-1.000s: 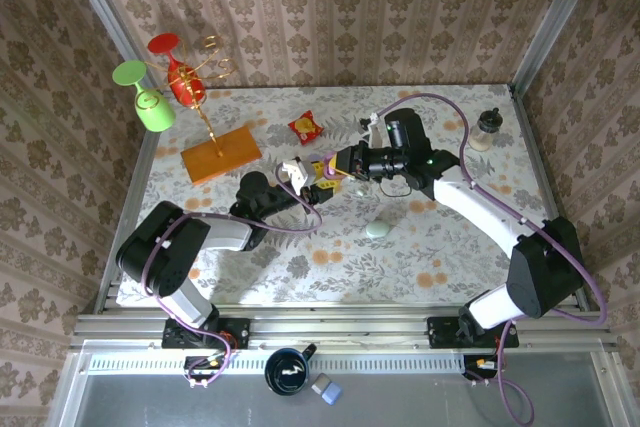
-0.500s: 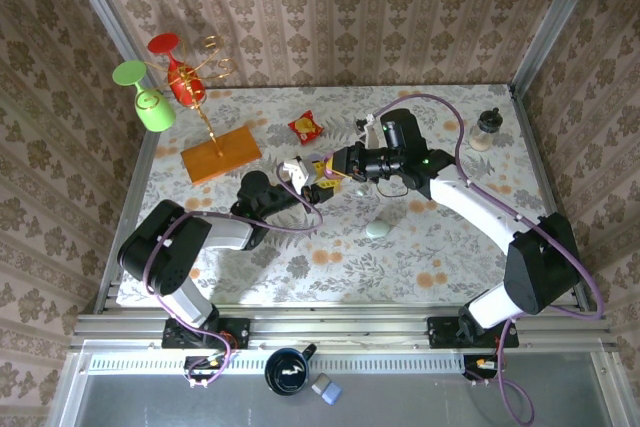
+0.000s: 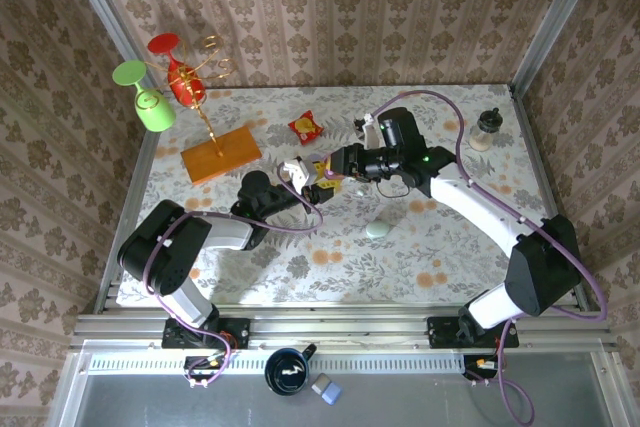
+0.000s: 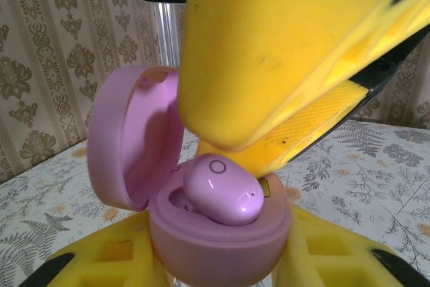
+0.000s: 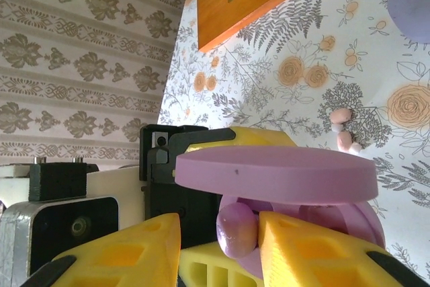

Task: Insert wireless bluetooth earbuds into charging case

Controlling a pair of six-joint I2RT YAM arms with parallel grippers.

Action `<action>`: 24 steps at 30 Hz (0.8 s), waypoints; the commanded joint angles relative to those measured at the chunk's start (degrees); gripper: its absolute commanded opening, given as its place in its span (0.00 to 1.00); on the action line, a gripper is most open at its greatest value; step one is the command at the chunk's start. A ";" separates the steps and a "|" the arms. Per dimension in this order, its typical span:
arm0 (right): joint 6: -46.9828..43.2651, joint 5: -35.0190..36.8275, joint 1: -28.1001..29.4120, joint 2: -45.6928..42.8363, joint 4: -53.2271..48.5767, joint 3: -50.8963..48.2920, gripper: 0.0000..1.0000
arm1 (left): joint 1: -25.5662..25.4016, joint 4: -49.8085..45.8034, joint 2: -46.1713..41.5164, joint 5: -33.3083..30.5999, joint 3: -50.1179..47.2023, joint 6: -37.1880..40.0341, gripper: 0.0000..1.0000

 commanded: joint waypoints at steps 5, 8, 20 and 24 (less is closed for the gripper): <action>-4.79 1.75 -0.14 -5.52 -1.38 -0.14 0.41 | 1.26 3.39 -1.68 0.01 -0.58 0.96 0.30; -5.26 2.83 -1.12 -9.72 -1.17 -2.06 0.43 | 2.01 3.37 -2.40 0.07 -1.39 0.91 0.30; -7.73 18.10 -15.92 -11.31 -5.60 -10.91 0.46 | 2.05 3.40 -7.85 -0.36 -7.09 -0.81 0.30; -9.53 23.23 -17.39 -3.43 -5.75 -9.45 0.47 | 0.77 3.37 -9.09 -1.46 -8.80 -1.05 0.30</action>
